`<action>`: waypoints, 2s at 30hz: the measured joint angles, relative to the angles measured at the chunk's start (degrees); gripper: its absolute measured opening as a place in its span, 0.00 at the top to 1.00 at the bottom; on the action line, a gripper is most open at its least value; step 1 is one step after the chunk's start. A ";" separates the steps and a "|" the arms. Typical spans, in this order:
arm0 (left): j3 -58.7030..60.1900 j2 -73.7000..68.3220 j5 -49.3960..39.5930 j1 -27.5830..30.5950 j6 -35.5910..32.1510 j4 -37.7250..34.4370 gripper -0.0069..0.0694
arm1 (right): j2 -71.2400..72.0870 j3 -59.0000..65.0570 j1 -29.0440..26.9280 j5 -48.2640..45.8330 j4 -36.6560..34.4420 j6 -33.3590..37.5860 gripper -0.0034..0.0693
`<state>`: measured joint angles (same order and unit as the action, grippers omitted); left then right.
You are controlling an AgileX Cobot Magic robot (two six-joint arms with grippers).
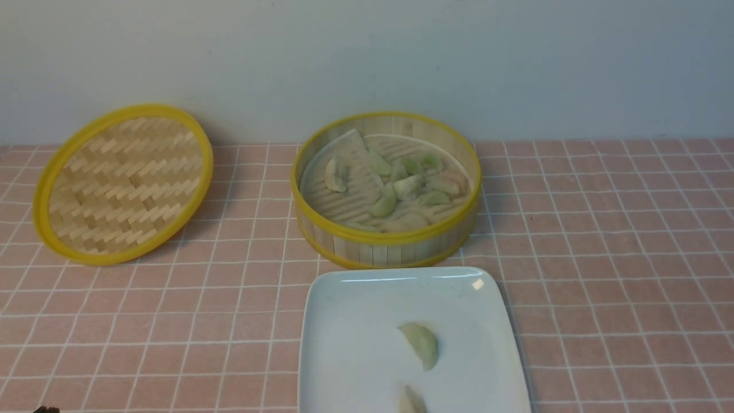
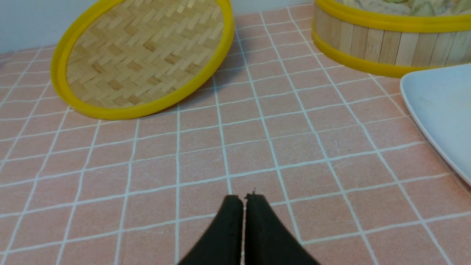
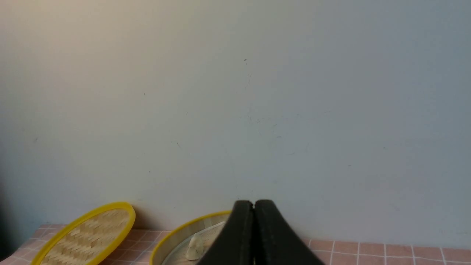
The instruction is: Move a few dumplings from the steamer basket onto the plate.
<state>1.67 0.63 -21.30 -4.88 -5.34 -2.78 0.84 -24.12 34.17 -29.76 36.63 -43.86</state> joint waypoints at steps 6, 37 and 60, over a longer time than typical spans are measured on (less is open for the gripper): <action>0.00 0.00 0.00 0.00 0.00 0.00 0.92 | 0.00 1.18 0.00 10.33 -11.36 13.76 0.97; 0.00 0.05 0.00 0.00 0.00 0.11 0.92 | 0.07 25.55 -31.92 8.23 -40.49 46.28 0.97; 0.00 0.05 0.00 0.00 0.00 0.11 0.92 | 0.07 25.49 -31.97 7.86 -40.49 46.28 0.97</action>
<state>1.67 0.68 -21.30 -4.88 -5.34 -2.67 0.91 1.37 2.21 -21.90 -3.86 2.42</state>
